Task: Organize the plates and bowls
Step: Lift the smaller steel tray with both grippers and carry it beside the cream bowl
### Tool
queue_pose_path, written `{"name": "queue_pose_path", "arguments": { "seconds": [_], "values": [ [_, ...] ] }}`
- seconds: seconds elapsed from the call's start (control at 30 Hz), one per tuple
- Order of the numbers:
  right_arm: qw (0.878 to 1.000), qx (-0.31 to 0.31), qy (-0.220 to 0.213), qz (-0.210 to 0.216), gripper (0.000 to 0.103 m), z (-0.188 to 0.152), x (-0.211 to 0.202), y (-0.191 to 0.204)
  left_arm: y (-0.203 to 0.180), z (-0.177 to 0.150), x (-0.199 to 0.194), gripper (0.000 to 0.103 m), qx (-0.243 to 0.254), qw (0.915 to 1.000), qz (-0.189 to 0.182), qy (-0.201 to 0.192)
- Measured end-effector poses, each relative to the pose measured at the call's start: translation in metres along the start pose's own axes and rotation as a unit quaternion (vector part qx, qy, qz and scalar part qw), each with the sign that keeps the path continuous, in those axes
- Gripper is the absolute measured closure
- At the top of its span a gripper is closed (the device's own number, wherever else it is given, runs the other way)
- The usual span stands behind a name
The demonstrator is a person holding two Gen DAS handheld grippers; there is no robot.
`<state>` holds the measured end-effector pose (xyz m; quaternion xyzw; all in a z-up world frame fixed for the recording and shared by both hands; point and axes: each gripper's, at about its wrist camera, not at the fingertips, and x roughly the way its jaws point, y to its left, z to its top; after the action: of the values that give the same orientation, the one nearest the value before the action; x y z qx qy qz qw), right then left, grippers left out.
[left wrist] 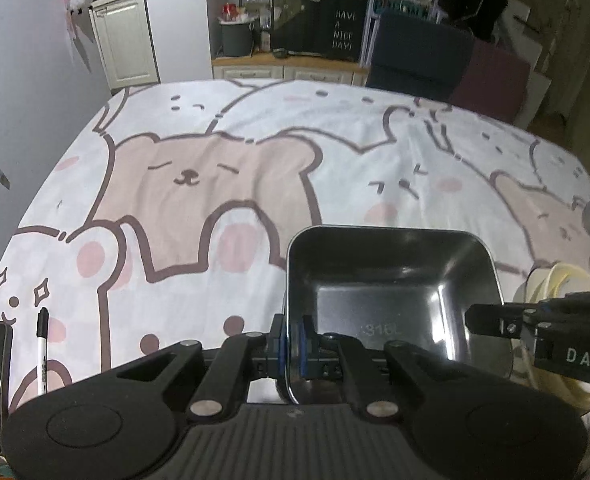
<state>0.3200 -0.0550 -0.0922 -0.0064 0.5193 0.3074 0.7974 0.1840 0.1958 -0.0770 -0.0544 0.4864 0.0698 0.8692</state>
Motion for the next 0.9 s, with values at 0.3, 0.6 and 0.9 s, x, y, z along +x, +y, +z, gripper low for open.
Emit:
{"name": "queue_pose_path", "arguments": {
  "seconds": [0.3,0.6,0.9],
  "values": [
    [1.000,-0.006,0.019,-0.013,0.090,-0.002,0.013,0.004,-0.004,-0.002,0.019,0.094,0.021,0.9993,0.020,0.024],
    [0.999,-0.005,0.030,-0.020,0.089,0.000,0.021,0.003,-0.008,-0.004,0.030,0.092,0.035,0.9982,0.033,0.036],
    [0.999,-0.007,0.040,-0.027,0.089,0.001,0.030,0.004,-0.012,-0.004,0.038,0.091,0.043,0.9969,0.048,0.045]
  ]
}}
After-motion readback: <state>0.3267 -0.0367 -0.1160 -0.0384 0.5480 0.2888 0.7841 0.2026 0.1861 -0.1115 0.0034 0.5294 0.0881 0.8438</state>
